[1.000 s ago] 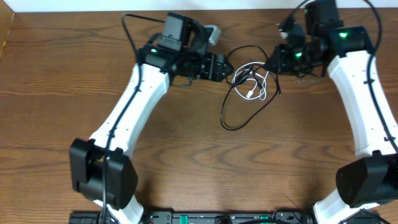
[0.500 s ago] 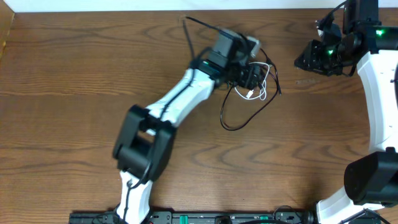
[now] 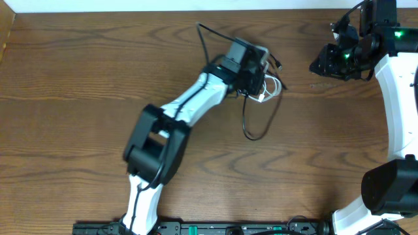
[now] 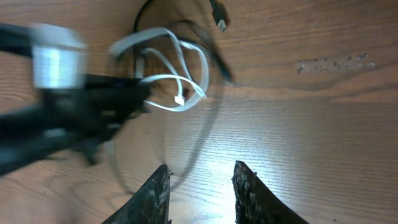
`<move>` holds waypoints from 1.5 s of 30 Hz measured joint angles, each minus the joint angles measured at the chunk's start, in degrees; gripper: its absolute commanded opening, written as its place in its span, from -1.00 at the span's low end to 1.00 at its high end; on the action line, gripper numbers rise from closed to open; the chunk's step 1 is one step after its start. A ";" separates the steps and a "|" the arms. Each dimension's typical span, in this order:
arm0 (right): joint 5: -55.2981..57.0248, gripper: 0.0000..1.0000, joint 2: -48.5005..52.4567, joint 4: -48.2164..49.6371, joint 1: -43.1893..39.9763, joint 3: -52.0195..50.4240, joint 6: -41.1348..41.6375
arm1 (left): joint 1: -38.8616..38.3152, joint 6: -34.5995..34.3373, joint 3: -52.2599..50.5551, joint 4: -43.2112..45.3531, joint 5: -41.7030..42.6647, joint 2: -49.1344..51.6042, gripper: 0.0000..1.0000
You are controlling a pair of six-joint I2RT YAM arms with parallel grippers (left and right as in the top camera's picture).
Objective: Untangle cables
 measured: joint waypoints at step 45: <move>18.69 -0.12 4.42 12.63 13.64 0.00 10.29 | 13.97 -7.80 0.42 -15.56 45.70 -24.61 -0.85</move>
